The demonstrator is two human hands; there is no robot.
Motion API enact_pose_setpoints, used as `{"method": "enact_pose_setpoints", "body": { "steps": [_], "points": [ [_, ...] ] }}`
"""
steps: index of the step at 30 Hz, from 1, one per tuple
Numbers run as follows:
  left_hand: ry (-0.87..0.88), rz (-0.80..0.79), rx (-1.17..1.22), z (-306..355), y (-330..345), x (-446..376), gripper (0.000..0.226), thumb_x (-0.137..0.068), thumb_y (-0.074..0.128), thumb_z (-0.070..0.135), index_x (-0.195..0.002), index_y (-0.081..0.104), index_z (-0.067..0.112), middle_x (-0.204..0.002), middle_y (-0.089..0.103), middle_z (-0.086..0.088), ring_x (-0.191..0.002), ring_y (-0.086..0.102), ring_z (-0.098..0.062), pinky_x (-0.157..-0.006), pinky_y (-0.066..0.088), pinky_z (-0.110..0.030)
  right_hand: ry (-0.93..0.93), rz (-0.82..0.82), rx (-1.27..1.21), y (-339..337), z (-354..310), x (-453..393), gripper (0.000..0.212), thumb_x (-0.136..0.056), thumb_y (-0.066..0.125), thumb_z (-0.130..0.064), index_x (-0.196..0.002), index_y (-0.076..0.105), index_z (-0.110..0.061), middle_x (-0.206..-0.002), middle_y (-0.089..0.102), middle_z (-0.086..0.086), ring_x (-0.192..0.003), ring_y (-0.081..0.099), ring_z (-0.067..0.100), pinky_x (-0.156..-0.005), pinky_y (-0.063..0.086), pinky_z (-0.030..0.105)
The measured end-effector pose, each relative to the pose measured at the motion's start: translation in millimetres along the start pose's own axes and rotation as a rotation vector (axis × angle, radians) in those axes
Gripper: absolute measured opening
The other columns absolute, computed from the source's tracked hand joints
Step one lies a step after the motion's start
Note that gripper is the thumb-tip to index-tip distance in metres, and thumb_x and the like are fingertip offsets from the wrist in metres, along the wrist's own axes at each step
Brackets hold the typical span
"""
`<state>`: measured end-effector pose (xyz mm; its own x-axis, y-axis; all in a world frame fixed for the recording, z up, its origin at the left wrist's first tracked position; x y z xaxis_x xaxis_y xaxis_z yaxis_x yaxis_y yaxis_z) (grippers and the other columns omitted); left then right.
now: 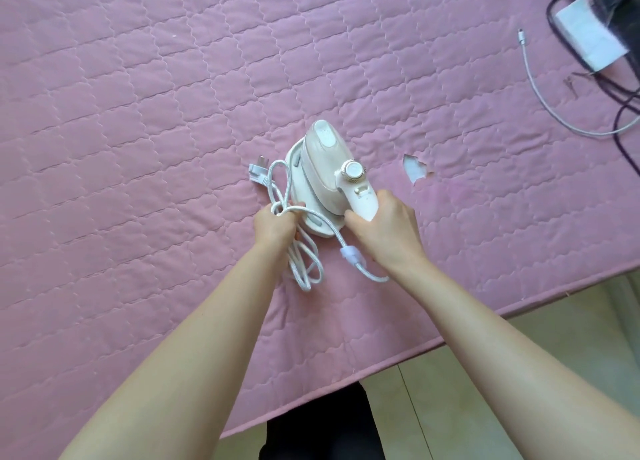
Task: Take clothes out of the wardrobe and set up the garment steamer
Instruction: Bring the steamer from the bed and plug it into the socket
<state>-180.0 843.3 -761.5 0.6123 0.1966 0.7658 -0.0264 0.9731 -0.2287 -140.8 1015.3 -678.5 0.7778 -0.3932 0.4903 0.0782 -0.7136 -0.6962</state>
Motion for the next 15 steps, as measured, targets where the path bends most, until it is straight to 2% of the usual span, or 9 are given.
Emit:
{"method": "enact_pose_setpoints", "body": {
  "steps": [2,5,9,15],
  "points": [
    [0.010,0.006,-0.039,-3,-17,10,0.008,-0.081,0.071,0.013,-0.084,0.065,0.010,-0.060,0.052,-0.004,-0.049,0.045,-0.016,-0.053,0.043,-0.028,0.000,0.012,-0.017,-3,-2,14,0.029,-0.078,0.060,-0.034,-0.089,0.051,-0.008,-0.084,0.062,0.009,-0.078,0.056,0.032,-0.064,0.046,0.037],
    [-0.002,0.032,-0.051,-8,-45,31,0.017,-0.083,0.071,0.014,-0.074,0.057,0.014,-0.056,0.047,-0.003,-0.046,0.043,-0.015,-0.041,0.039,-0.021,0.009,0.023,-0.052,-9,-7,34,0.034,-0.073,0.057,-0.039,-0.086,0.052,-0.008,-0.078,0.064,0.011,-0.072,0.060,0.034,-0.066,0.053,0.044],
    [0.001,0.061,-0.057,-15,-82,69,0.017,-0.082,0.072,0.017,-0.073,0.058,0.014,-0.057,0.048,-0.003,-0.049,0.043,-0.018,-0.049,0.039,-0.027,0.002,0.018,-0.071,-22,-25,65,0.032,-0.073,0.057,-0.038,-0.083,0.051,-0.008,-0.073,0.063,0.011,-0.069,0.060,0.035,-0.064,0.053,0.046],
    [-0.026,0.064,0.014,-14,-139,146,0.015,-0.085,0.070,0.019,-0.076,0.059,0.014,-0.058,0.048,-0.001,-0.051,0.042,-0.017,-0.052,0.039,-0.028,-0.057,-0.013,-0.074,-43,-64,130,0.028,-0.076,0.061,-0.033,-0.082,0.050,-0.007,-0.072,0.060,0.009,-0.067,0.059,0.035,-0.061,0.053,0.047]
  ]
}}
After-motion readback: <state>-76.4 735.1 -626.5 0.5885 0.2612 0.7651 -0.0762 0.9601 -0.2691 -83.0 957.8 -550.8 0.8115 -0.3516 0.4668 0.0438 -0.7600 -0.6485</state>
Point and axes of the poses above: each hand's wrist, its own x-axis away from the middle knuckle, its own y-axis out of the palm, z = x × y, the point moved 4 cm from there along -x, towards the middle knuckle
